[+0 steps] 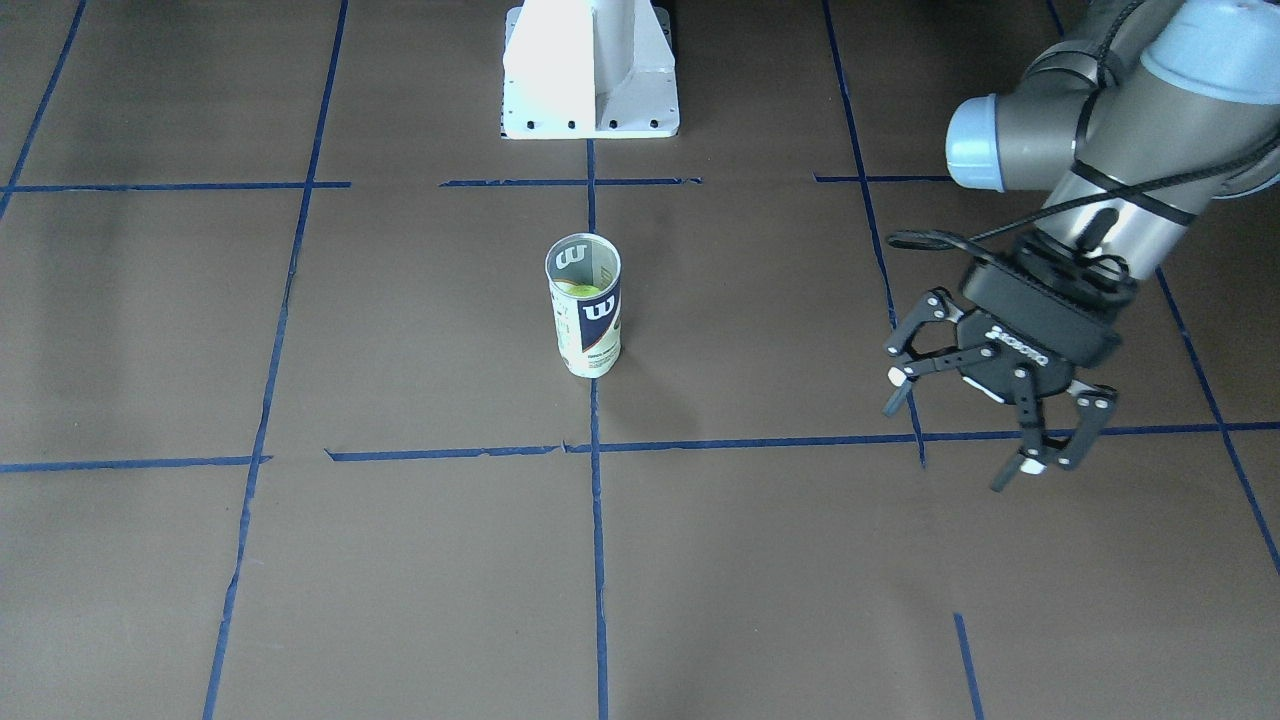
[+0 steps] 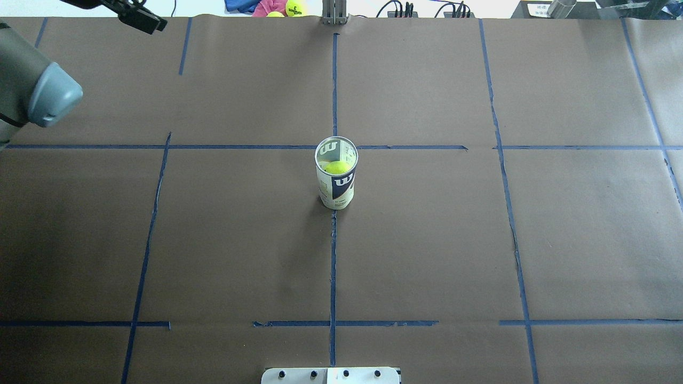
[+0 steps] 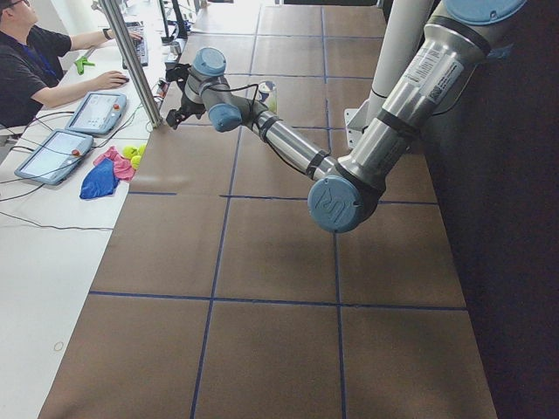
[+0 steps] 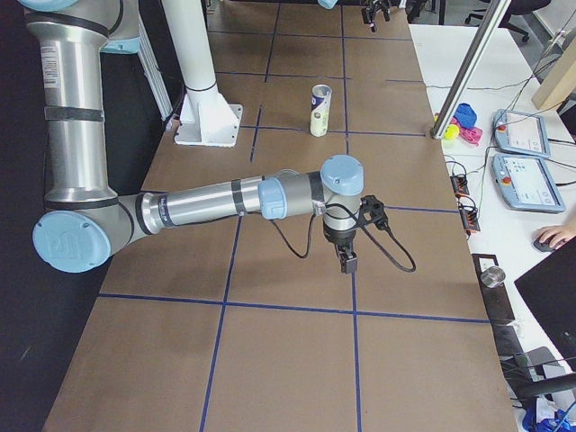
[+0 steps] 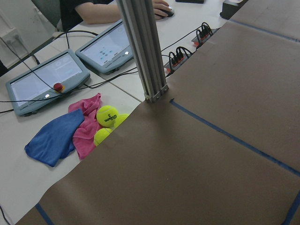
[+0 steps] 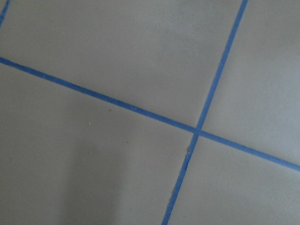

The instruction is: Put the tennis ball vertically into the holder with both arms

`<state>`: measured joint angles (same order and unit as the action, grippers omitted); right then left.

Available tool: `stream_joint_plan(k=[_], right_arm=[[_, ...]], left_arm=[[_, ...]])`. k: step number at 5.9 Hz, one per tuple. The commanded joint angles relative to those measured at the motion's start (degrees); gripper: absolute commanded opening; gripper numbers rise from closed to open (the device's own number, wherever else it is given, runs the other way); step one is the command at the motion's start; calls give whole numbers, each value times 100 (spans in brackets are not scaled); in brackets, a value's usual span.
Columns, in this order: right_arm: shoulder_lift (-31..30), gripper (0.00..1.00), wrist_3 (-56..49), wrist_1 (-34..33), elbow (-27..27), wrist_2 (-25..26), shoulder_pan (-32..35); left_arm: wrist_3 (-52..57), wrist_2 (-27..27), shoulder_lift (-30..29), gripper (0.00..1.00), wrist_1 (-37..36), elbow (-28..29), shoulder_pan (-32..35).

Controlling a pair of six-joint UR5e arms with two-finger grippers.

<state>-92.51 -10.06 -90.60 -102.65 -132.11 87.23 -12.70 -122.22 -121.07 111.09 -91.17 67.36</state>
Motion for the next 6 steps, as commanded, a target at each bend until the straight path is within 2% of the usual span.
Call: stream_joint_plan(k=[1,2,3,5,6], right_arm=[[-391,100,4,52,8,-16,84],[-391,100,48,52,112,-25,84],[-382,100,92,43,166,-130,84],[-382,100,118,52,228,-254,84],[-382,100,127,52,228,-254,84]], left_arm=[[13,-643,414,100,-1549,-76,757],[335,-1011,888,100,-1581,19,1118],[1295,-1041,1310,100,-1781,177,1400],[2161,-1041,1751,100,-2947,170,1901],[2427,-1041,2380,100,-3013,-13,2034]])
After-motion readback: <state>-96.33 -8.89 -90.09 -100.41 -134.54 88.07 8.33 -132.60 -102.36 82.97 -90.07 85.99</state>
